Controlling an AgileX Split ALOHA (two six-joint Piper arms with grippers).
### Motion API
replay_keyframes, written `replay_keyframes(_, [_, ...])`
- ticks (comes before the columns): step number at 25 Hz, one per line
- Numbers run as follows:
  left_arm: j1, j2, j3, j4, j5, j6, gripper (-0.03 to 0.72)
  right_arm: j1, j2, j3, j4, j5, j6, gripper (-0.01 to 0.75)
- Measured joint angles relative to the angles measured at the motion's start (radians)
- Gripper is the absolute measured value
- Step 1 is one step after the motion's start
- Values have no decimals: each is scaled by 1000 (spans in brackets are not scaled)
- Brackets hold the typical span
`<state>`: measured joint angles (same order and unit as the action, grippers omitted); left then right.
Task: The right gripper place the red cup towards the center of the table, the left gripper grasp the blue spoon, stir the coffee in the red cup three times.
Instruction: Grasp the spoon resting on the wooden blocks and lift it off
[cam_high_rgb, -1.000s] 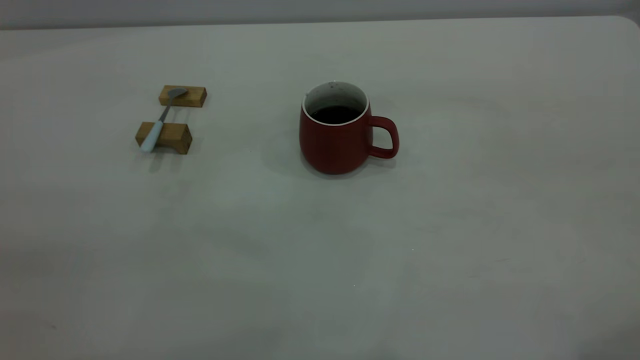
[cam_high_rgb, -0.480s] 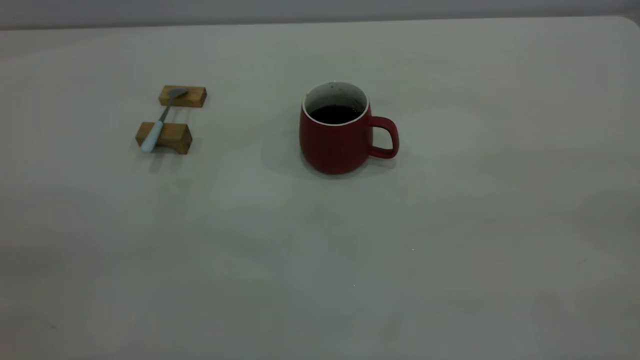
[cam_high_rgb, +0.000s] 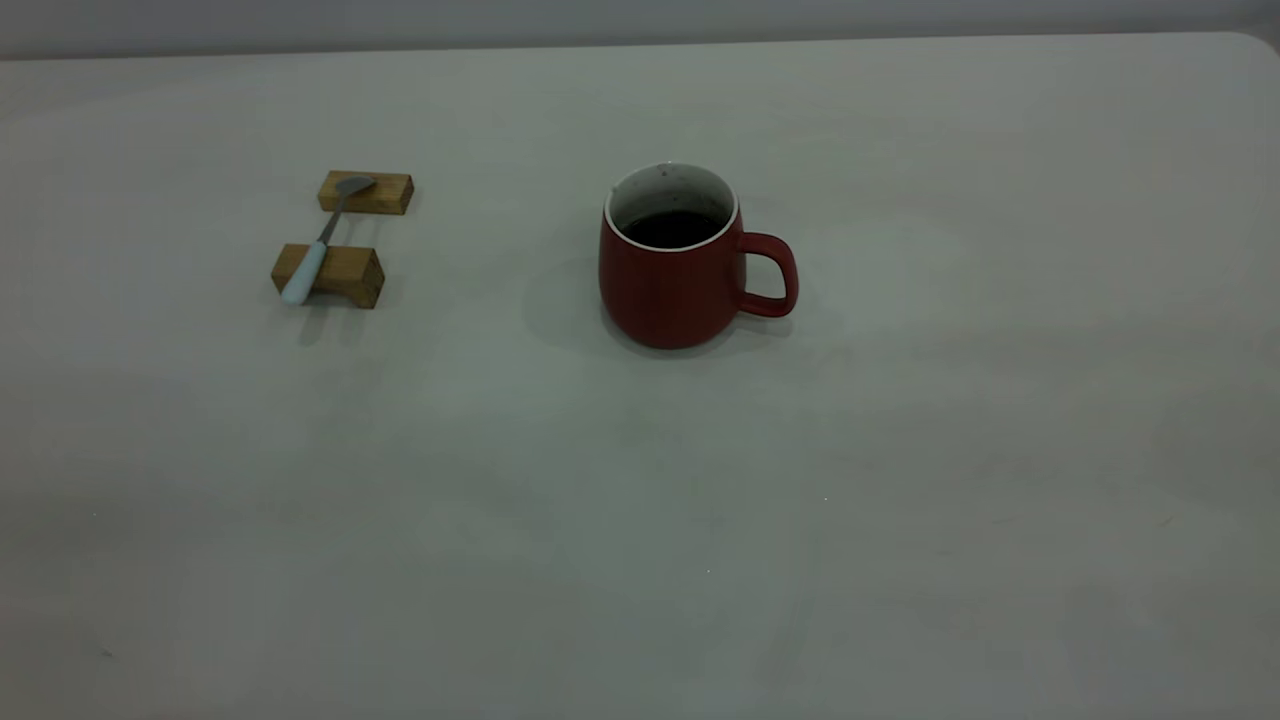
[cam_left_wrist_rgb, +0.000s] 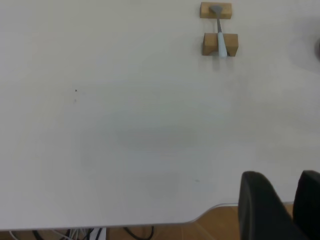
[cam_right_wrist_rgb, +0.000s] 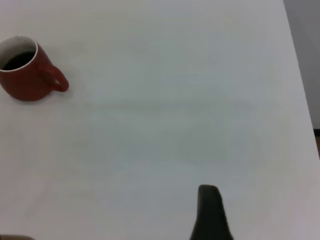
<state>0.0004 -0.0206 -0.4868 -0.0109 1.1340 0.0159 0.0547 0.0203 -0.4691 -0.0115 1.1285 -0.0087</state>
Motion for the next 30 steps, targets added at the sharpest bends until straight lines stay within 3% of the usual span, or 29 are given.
replay_keyframes(25, [0, 4, 0, -21, 0, -16, 240, 0, 0, 0, 0, 0, -4, 591])
replay_keyframes(28, [0, 57, -10, -23, -13, -28, 267, 0, 0, 0, 0, 0, -5, 591])
replay_keyframes(30, [0, 140, -39, -23, -46, -24, 323, 0, 0, 0, 0, 0, -5, 591])
